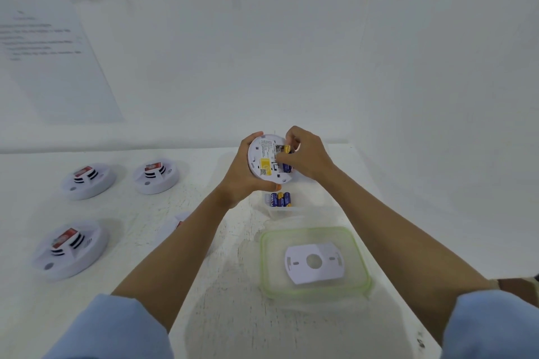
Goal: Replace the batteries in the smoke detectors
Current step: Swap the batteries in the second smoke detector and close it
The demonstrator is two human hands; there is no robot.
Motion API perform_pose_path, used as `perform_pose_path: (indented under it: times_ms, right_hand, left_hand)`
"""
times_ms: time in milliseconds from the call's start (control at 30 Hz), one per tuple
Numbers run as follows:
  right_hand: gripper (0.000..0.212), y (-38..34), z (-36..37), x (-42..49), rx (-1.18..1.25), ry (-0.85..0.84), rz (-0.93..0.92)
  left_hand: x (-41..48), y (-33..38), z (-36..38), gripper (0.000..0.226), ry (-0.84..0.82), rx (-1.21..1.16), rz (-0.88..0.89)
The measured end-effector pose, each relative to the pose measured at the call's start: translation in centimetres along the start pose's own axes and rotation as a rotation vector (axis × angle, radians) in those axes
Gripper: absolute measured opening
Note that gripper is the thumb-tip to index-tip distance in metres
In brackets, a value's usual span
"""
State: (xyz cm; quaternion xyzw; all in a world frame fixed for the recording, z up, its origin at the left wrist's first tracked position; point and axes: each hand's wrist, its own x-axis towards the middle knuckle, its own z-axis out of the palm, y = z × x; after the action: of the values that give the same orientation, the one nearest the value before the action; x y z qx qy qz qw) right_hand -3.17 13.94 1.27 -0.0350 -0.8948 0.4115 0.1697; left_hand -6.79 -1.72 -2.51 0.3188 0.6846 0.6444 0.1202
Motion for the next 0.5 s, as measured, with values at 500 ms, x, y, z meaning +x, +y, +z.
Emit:
perform_pose_path:
  times_ms: [500]
  right_hand:
    - [0.021,0.2,-2.2,-0.5,0.185,0.294,0.255]
  left_hand:
    - [0.0,0.0,-1.0,0.104,0.033,0.001,-0.012]
